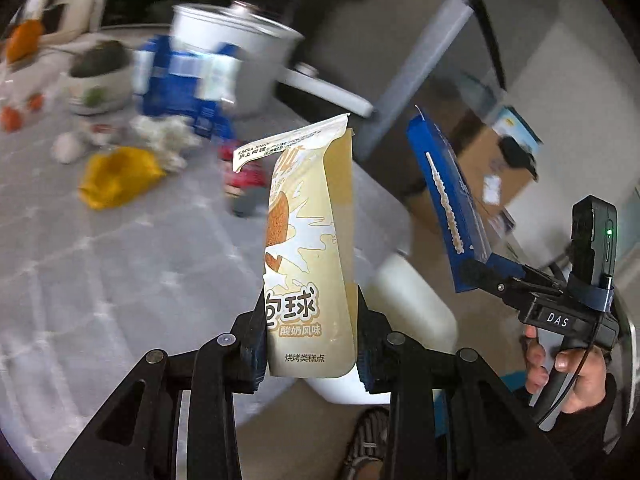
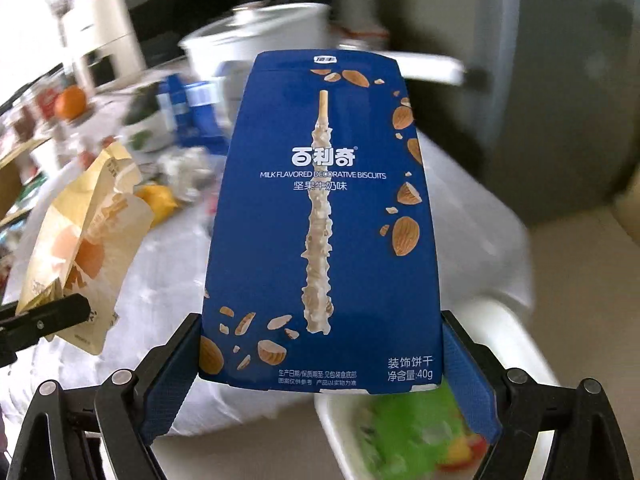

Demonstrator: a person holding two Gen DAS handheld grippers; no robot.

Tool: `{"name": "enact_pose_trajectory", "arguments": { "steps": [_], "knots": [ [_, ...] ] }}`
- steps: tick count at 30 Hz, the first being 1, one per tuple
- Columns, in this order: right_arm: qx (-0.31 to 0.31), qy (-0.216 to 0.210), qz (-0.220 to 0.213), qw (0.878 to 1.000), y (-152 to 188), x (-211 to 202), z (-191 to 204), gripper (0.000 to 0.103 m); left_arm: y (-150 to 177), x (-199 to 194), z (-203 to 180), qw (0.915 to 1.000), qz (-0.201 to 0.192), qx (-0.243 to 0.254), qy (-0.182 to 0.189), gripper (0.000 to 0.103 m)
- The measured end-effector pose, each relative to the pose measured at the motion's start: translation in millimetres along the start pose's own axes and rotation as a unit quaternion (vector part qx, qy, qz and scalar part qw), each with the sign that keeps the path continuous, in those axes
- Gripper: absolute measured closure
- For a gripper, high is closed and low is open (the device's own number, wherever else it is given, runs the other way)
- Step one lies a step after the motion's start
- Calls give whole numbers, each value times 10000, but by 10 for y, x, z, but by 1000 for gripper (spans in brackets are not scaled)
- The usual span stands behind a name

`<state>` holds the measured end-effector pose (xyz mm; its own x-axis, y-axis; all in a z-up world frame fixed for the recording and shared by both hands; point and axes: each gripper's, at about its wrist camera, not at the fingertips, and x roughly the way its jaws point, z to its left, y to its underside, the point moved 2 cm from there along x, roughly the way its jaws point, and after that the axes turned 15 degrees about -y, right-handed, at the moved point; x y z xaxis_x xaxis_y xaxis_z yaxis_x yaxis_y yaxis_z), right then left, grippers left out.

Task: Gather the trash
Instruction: 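Carry the cream bag and blue box over the white bin and release both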

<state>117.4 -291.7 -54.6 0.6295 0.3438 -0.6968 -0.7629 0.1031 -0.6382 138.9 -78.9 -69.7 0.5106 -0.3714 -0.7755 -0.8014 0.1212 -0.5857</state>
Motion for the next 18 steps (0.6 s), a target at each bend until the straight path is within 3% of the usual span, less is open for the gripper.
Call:
{"name": "enact_pose_trajectory", "arguments": {
  "steps": [10, 18],
  "knots": [
    [946, 635, 60, 9935, 603, -582, -799, 11, 272, 483, -1045, 9952, 443, 570, 662, 66],
    [1601, 716, 157, 9844, 767, -603, -1084, 11, 406, 931, -1484, 9920, 675, 813, 695, 64]
  ]
}}
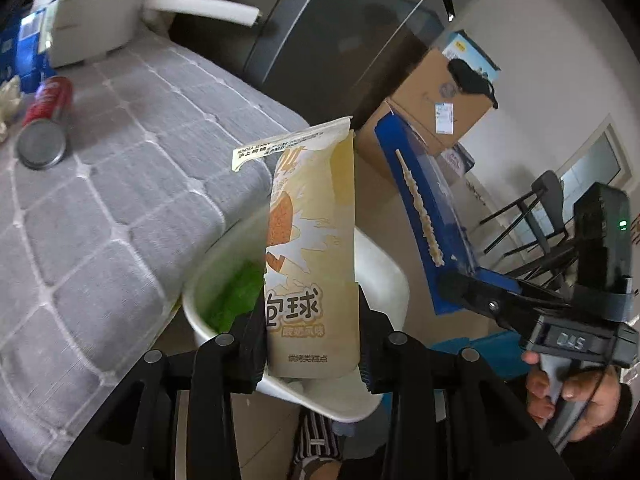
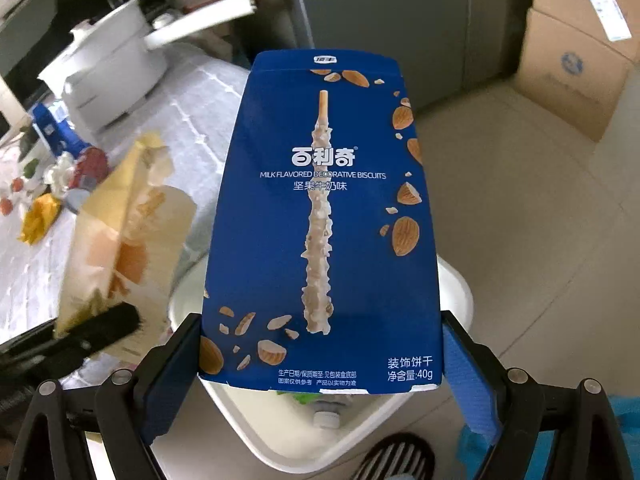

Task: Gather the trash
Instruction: 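Carry the cream bag and blue box over the white bin and release both, then grasp the yellow bag with the left tool while the right tool grasps the red milk can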

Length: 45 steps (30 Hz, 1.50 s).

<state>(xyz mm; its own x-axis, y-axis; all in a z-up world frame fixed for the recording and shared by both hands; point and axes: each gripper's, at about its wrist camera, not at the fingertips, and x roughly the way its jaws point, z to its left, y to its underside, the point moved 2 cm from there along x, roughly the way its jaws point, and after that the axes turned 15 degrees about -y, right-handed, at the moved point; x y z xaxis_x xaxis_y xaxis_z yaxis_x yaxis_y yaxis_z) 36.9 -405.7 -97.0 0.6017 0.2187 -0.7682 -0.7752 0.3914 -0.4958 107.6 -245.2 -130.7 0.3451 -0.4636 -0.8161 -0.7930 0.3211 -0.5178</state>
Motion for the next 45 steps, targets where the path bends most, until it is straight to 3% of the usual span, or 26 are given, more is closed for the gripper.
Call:
{"name": "enact_pose_trajectory", "arguments": {
  "steps": [3, 7, 16, 24, 28, 39, 45],
  "knots": [
    [72, 45, 80, 9999, 5, 45, -13, 11, -41, 113, -21, 10000, -26, -44, -67, 57],
    [141, 152, 93, 9997, 6, 60, -63, 11, -75, 138, -11, 9992, -97, 42, -377, 25],
    [48, 202, 304, 9993, 2, 179, -10, 11, -79, 43, 231, 9963, -138, 80, -847, 1],
    [58, 184, 655, 9977, 65, 334, -22, 10, -27, -33, 418, 9947, -104, -29, -1025, 0],
    [41, 104, 524, 9986, 36, 359, 21, 0, -33, -78, 450, 9934, -141, 6, -1142, 0],
    [41, 156, 466, 9988, -12, 356, 49, 0, -64, -291, 670, 9908, -270, -129, -1317, 0],
    [-366, 221, 401, 9983, -90, 391, 239, 0, -102, -565, 1002, 9859, -419, -372, -1576, 0]
  ]
}}
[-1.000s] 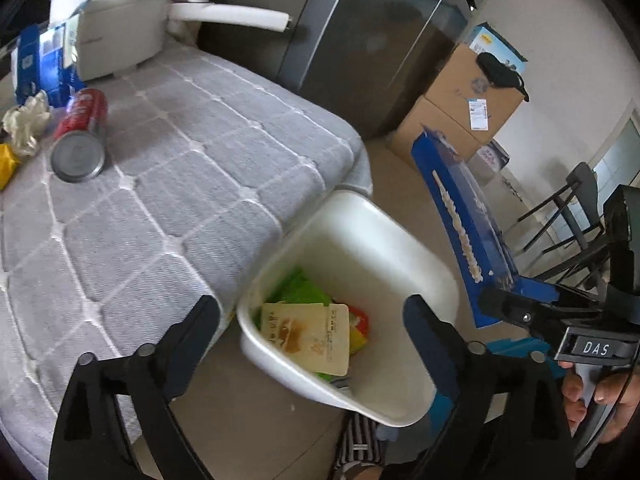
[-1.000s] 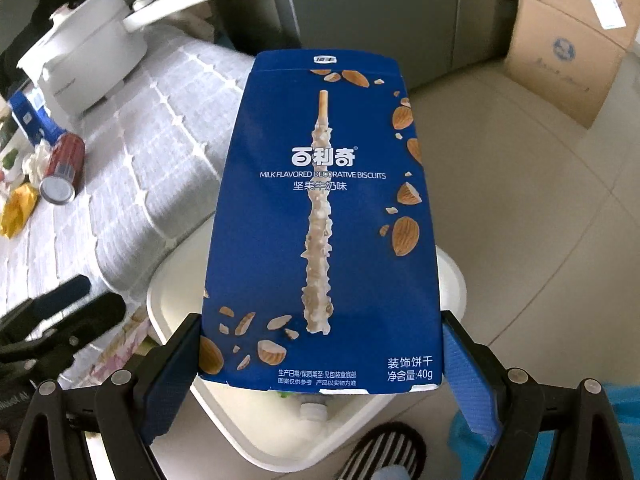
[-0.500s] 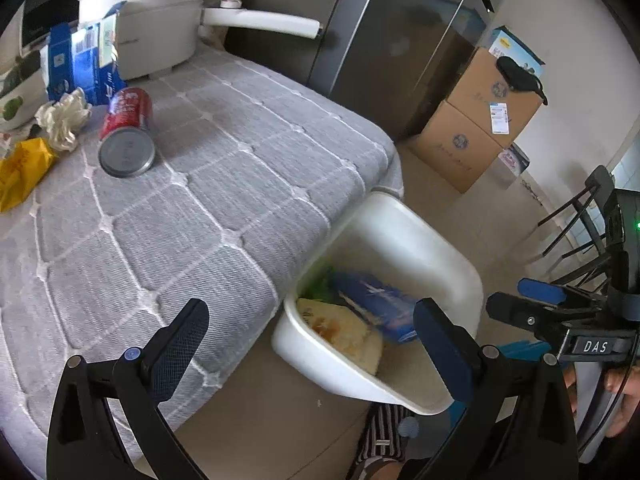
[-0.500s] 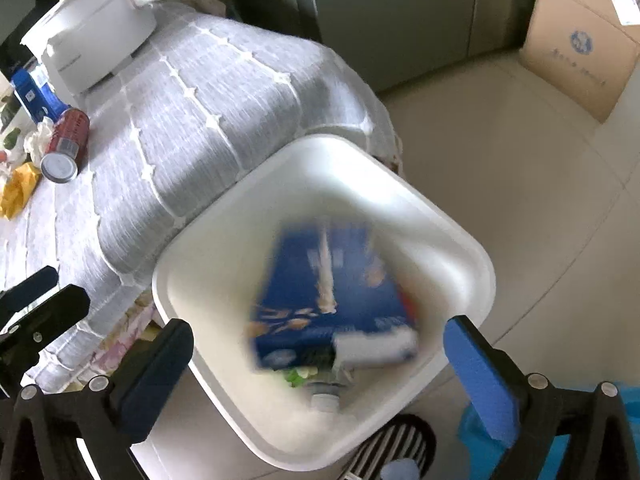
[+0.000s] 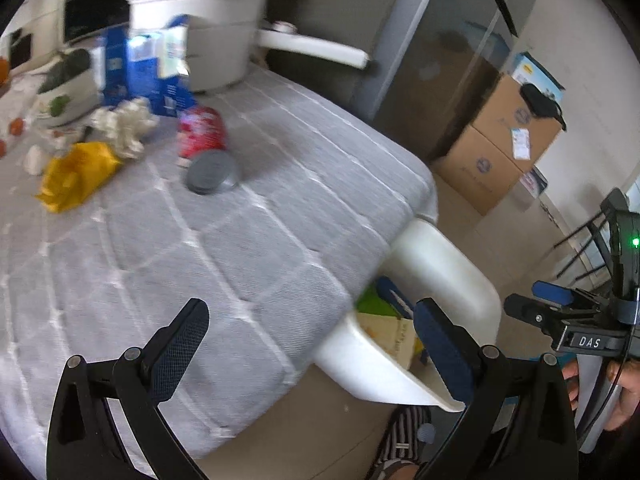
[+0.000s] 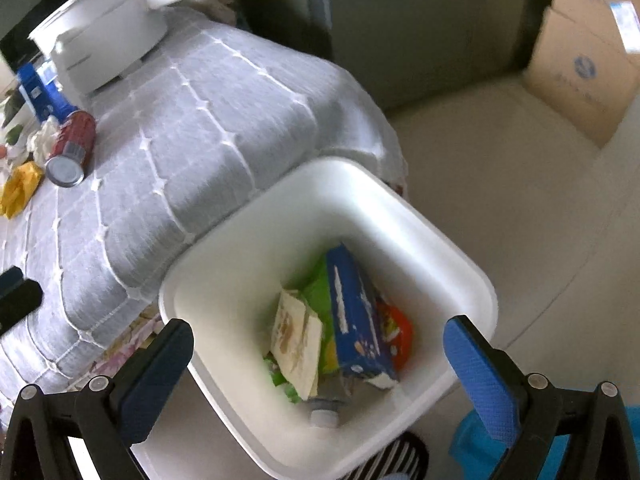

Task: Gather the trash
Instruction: 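Grasp the yellow bag with the left tool while the right tool grasps the red milk can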

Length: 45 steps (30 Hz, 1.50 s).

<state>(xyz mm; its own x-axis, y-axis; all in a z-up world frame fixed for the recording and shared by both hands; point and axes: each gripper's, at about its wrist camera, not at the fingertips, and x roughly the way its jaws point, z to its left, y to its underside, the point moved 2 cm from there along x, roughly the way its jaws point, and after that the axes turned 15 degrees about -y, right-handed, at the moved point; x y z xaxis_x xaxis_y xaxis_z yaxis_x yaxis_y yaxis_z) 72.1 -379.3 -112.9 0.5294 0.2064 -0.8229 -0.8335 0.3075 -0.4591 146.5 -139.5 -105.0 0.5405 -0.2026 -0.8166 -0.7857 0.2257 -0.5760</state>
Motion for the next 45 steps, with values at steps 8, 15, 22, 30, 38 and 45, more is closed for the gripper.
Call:
{"name": "enact_pose_trajectory", "arguments": {
  "steps": [8, 15, 22, 30, 38, 45],
  "knots": [
    [-367, -296, -25, 9989, -227, 106, 437, 0, -151, -226, 815, 9974, -314, -342, -558, 0],
    [-523, -721, -99, 9960, -493, 266, 902, 0, -278, -236, 1409, 9933, -381, -568, -932, 0],
    [-798, -823, -35, 9934, -623, 569, 1341, 0, -425, 11, 1783, 9926, -368, -814, -824, 0],
    [-953, -665, 262, 9929, -691, 1332, 1705, 0, -552, 479, 1915, 9931, -244, -611, -971, 0],
    [-1199, -429, 68, 9918, -751, 1808, 1731, 0, -528, 869, 2041, 9942, 78, -476, -963, 0],
    [-1675, -261, -330, 9850, -750, 1971, 1905, 0, -546, 1017, 1868, 9897, 123, 453, -1355, 0]
  ]
}}
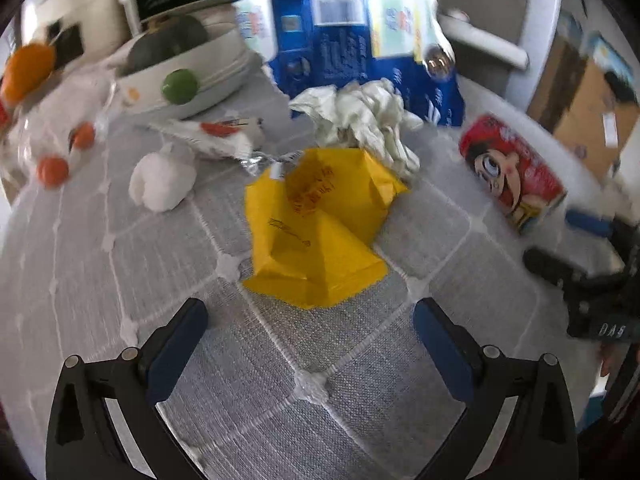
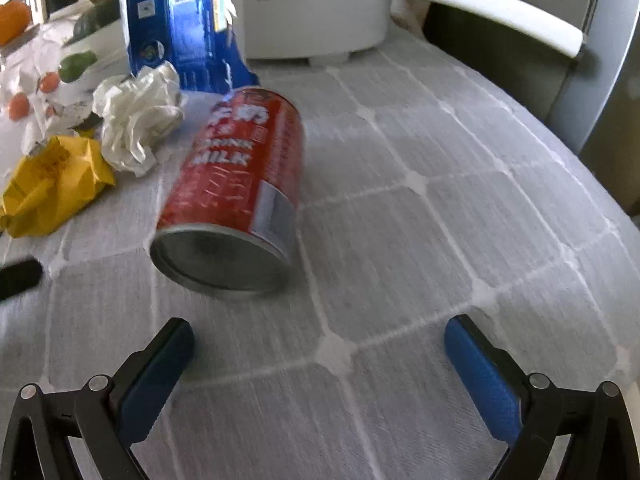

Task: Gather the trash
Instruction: 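Grasp the yellow bag with the left tool while the right tool grasps the red milk can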

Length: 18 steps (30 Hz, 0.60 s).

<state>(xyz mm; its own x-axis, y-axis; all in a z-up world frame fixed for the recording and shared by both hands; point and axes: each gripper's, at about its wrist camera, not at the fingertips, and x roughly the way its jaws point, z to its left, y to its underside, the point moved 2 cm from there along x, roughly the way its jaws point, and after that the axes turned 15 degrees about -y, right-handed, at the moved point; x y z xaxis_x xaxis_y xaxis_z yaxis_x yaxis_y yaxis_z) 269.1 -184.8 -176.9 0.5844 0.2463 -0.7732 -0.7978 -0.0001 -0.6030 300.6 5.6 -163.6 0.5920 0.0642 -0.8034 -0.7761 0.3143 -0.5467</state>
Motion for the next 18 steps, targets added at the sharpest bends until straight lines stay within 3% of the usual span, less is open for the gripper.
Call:
{"name": "enact_pose_trajectory", "arguments": {
  "steps": [3, 9, 12, 14, 18],
  "knots": [
    [56, 116, -169, 9998, -6, 26, 18, 0, -23, 27, 18, 10000, -11, 12, 30, 0],
    [109, 94, 4, 9999, -56, 55, 26, 0, -68, 58, 41, 9999, -46, 22, 120, 0],
    [103, 3, -4, 9999, -94, 52, 43, 0, -84, 27, 98, 9987, -161, -112, 466, 1],
    [96, -239, -122, 9996, -124, 25, 71, 1, -98, 0, 131, 9974, -266, -195, 637, 7],
    [80, -489, -399, 9980, -195, -36, 154, 3, -140, -17, 149, 9963, -366, -248, 732, 30]
  ]
}}
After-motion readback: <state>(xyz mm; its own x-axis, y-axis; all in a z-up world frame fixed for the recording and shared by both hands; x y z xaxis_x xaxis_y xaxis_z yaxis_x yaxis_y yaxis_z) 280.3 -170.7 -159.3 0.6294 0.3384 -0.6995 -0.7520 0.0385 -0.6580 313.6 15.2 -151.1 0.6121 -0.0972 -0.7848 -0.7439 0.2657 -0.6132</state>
